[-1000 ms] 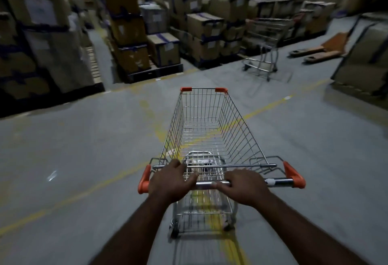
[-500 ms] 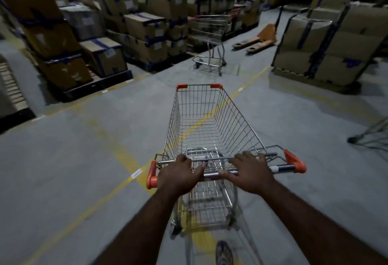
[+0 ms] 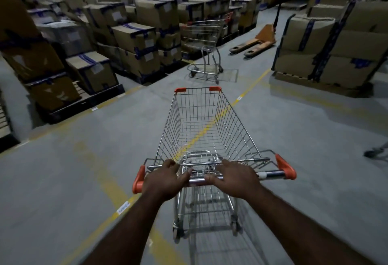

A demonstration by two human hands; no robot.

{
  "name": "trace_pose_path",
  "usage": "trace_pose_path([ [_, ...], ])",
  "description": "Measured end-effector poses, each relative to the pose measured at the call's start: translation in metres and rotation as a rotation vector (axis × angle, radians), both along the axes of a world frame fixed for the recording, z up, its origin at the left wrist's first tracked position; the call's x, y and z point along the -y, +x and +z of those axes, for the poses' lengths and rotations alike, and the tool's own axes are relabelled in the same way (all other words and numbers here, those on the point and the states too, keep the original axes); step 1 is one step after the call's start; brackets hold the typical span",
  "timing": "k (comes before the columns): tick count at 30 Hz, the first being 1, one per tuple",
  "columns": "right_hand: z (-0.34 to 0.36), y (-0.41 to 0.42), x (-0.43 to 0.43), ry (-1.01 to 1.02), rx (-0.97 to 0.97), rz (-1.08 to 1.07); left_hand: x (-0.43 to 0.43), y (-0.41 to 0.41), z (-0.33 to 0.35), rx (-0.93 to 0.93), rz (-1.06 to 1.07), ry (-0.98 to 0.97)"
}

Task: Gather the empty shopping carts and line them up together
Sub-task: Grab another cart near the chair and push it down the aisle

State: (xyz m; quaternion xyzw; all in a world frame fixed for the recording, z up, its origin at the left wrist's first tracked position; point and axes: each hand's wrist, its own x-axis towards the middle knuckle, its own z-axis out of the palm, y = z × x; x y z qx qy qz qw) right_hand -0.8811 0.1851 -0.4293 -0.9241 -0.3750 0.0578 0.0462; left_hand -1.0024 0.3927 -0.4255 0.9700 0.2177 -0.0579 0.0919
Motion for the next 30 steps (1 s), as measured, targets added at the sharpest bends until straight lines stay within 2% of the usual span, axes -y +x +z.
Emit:
trace_pose_path([
  [11,0.004,0.151,-0.059,-0.052,-0.013,-0.008,-0.062,0.155,-0.001,0.002,-0.006,0.000],
  [30,0.016,0.468,-0.191,-0.040,-0.110,-0.238,-0.202,0.502,0.010,-0.026,-0.173,-0.006],
])
